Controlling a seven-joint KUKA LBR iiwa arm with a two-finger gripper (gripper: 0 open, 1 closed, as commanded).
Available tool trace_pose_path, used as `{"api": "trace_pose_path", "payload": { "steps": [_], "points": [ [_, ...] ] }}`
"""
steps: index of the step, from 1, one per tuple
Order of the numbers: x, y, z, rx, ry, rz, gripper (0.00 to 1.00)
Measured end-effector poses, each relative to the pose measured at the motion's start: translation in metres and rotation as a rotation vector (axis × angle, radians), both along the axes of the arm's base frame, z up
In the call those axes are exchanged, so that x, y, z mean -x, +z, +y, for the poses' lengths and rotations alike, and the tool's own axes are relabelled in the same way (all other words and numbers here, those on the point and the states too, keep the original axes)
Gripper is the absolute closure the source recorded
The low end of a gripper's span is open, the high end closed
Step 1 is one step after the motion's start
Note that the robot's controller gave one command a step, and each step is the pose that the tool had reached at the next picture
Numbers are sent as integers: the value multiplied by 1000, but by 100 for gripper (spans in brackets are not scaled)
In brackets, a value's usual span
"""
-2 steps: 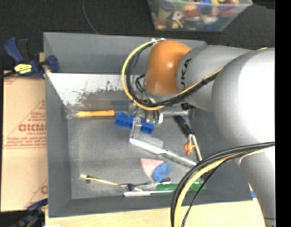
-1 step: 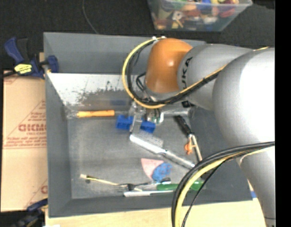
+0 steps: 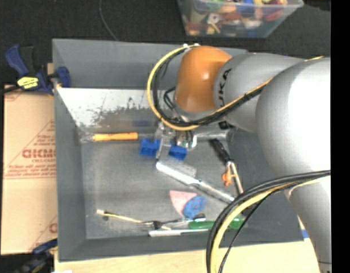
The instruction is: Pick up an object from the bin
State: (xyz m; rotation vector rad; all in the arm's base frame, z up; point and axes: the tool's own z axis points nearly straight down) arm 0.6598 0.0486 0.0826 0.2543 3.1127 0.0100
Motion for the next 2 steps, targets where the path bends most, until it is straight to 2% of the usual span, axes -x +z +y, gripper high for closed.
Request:
{"api": "trace_pose_path", "payload": {
  "steps": [1, 2],
  "points": [
    [-1, 65, -1, 0, 0, -4, 100],
    [1, 59, -1, 0, 0, 4, 100]
  ]
}}
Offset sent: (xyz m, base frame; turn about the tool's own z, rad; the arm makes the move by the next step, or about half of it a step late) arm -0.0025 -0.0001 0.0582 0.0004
